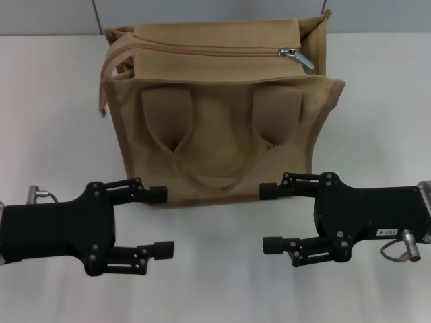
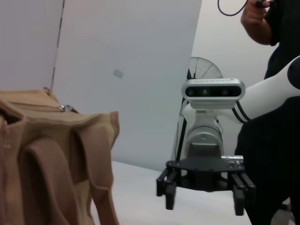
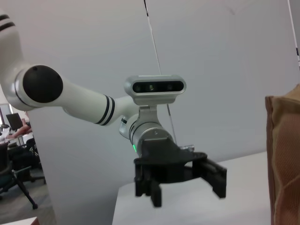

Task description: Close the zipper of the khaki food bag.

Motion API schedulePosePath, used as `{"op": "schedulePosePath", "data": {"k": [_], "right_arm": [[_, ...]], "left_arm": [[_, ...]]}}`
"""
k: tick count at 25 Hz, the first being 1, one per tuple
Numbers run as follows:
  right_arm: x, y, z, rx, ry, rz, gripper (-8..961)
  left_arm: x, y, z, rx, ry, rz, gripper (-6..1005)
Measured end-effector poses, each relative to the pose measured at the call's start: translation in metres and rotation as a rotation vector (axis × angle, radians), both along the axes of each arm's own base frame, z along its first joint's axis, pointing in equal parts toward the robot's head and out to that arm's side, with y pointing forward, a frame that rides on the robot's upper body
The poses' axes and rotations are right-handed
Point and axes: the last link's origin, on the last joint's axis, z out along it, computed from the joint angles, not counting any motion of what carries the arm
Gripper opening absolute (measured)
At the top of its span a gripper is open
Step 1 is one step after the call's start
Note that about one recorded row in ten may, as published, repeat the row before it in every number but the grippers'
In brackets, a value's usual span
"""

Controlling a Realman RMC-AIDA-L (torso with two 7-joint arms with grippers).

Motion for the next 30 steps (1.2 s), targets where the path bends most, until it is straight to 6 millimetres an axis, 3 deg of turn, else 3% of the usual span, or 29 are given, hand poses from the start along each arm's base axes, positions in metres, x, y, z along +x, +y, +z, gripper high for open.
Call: {"op": "schedulePosePath", "data": {"k": [30], "right_arm": [[-0.0039,0.0042,-0.0034,0.016,0.0,0.017,804]], "left_arm": [[0.0042,0.0001,-0.0068,-0.006,-0.03,-0.01,825]]}}
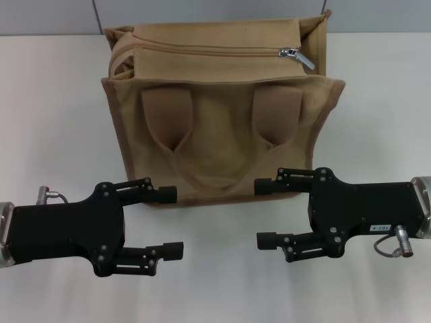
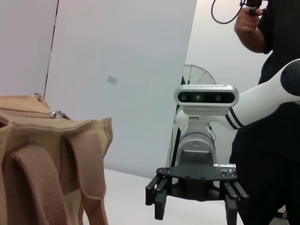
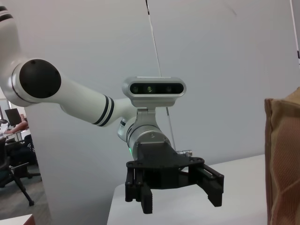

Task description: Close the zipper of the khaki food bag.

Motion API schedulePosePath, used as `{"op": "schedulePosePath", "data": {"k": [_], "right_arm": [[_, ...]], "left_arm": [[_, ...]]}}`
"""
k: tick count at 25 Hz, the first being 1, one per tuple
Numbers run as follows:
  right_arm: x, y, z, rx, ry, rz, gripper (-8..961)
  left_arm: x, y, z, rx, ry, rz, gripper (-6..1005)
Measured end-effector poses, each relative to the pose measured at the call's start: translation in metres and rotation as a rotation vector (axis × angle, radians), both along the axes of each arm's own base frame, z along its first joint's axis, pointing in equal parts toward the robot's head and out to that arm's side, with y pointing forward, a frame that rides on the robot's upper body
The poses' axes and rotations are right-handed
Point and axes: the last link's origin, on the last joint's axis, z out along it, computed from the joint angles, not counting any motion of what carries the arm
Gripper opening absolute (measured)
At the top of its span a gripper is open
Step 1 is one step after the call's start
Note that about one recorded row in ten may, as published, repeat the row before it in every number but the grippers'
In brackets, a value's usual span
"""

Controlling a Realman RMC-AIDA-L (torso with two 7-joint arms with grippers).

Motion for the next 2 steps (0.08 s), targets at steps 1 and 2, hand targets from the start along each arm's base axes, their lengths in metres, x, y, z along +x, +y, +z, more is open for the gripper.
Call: {"op": "schedulePosePath", "data": {"k": [1,2], "right_arm": [[0.0,-0.0001,0.0,0.0,0.0,0.0,804],[0.0001,-0.0001,-0.0001,0.0,0.0,-0.001,804]], "left_arm": [[0.0,0.0,0.0,-0.001,0.0,0.001,825],[0.0001,0.0,0.0,-0.001,0.0,0.001,825]]}}
